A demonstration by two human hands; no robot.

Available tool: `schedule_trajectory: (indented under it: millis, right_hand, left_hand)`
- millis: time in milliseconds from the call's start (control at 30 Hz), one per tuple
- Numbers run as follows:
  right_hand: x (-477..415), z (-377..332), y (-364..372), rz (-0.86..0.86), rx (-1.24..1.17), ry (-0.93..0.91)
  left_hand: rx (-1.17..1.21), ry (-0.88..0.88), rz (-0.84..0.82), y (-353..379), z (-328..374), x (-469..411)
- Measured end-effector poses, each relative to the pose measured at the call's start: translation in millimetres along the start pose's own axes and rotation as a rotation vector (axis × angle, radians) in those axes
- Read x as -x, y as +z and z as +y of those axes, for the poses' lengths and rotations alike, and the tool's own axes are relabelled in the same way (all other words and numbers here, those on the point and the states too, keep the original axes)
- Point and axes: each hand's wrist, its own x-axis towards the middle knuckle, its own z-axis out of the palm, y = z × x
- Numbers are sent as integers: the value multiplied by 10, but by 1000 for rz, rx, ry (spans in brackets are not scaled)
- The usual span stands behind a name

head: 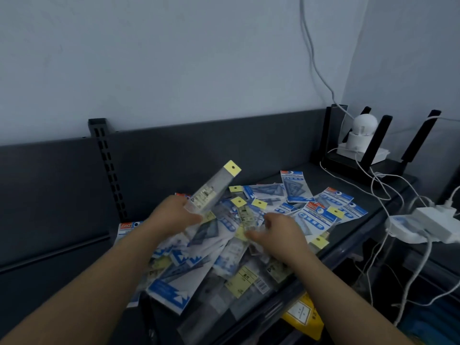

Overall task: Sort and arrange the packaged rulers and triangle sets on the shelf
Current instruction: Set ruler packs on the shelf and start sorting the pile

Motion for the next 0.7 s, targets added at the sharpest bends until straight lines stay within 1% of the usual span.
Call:
schedule_trajectory:
  millis: [67,167,267,333,467,600,700]
  right_hand:
    - [-46,-129,62,-51,0,59]
    - [-111,-207,96,-89,-70,140]
    - [-149,-196,70,-78,-136,186]
    - [-140,-163,32,-69,-202,183]
    - [-47,-98,52,-72,-342,233]
    - [71,-188,152,-67,-291,277]
    - [146,-362,124,-47,-94,274]
  left_hand:
    - [-15,-5,-5,-54,-87,-3]
    - [-104,-42,-38,-34,-194,-22]
    - [-187,-35,-37,16,-246,-72]
    - [-227,-20,-27,54,-244,-76]
    - [-199,7,-43,77,-222,-52]
    - [-109,32,-107,36,-217,-32]
    - [36,50,-114,1,-228,10]
